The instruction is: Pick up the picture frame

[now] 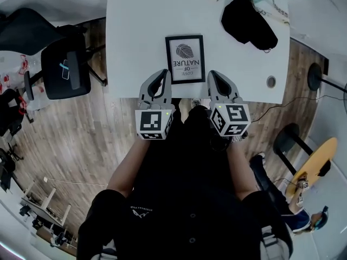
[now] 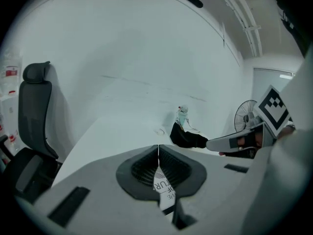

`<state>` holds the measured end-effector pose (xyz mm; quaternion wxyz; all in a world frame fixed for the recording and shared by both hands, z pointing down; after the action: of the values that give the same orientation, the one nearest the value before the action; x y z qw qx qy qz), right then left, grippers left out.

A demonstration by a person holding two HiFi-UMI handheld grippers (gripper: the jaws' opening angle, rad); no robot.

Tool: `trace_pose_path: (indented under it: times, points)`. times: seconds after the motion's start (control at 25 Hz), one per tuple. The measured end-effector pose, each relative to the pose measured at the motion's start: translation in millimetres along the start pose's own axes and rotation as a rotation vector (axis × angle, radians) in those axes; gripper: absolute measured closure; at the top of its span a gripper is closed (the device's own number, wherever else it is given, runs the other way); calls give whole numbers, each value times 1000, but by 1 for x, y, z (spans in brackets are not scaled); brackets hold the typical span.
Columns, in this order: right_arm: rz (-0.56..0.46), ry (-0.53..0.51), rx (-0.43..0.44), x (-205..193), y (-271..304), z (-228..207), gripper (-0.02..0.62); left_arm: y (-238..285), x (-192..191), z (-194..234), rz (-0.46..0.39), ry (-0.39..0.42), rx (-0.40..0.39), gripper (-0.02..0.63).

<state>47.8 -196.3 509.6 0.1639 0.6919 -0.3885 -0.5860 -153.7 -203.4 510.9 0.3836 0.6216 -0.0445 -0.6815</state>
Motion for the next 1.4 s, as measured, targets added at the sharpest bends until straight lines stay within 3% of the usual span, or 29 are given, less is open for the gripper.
trace_pose_path:
  times: [0.6,0.92,1.2,1.4]
  points:
    - [240,100,-30,-48,60,-22,480,52,-62,19,276,-128,-76,580]
    - [334,108,-63,-67,89,-32,479,81,-90,23,405,-130,-41,502]
    - [397,110,-91,-83,106,-39,480,97,-104,30,506,-156,2,495]
    - [459,115,-109,-87,110,-39,496,104,-110,29,558,-132,-10,495]
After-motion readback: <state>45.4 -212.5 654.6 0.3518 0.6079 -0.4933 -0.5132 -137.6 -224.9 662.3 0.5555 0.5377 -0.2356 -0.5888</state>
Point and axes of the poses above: the fingertips, and each gripper's own axes: y forward along the fingers, z to its left, x out of its top, the point moved 8 cm from there along -y, backward along the fingers, and after that the axes turned 6 degrees about z, right-handed, at the moved point
